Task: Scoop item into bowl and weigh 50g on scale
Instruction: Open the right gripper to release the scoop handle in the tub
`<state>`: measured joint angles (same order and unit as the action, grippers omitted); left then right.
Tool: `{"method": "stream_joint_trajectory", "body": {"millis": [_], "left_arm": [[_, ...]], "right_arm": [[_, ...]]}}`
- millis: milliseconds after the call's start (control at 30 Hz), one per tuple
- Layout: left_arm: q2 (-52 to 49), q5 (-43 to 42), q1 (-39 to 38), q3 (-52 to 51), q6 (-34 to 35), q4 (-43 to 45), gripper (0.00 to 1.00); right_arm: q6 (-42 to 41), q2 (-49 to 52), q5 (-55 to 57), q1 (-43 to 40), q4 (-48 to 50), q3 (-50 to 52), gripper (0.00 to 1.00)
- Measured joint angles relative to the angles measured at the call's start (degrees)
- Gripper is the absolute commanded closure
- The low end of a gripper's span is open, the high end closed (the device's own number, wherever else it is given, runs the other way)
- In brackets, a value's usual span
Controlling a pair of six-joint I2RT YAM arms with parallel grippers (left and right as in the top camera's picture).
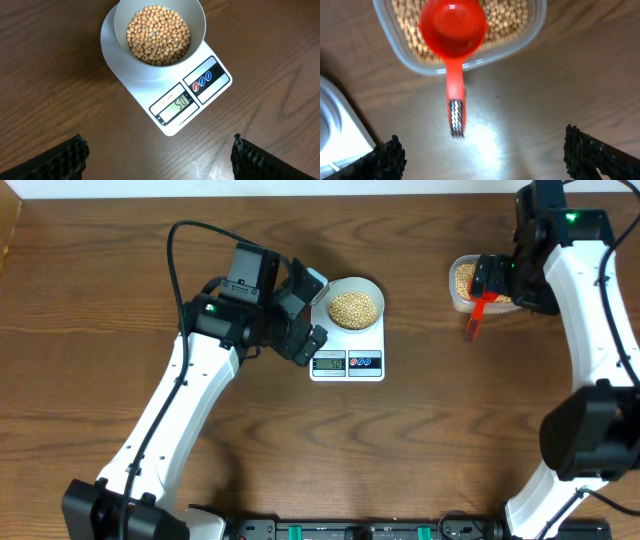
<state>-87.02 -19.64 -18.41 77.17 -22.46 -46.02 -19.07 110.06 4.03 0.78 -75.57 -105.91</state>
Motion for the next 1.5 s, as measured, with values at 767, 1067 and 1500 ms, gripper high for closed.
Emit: {"method": "stream_joint_trajectory", "body": {"millis": [767,1067,1500], "left_arm": [[0.0,0.0,0.0,0.0,0.0,0.0,0.07],[0.0,0.0,0.0,0.0,0.0,0.0,0.07],[0.0,0.0,0.0,0.0,0.0,0.0,0.07]], "right_arm": [[4.3,-6.6,-0.2,0.0,-3.3,-0.4,0.01],[4.3,-6.6,-0.2,0.0,-3.3,-0.4,0.01],[4.3,-6.6,-0.2,0.0,-3.3,-0.4,0.01]]}}
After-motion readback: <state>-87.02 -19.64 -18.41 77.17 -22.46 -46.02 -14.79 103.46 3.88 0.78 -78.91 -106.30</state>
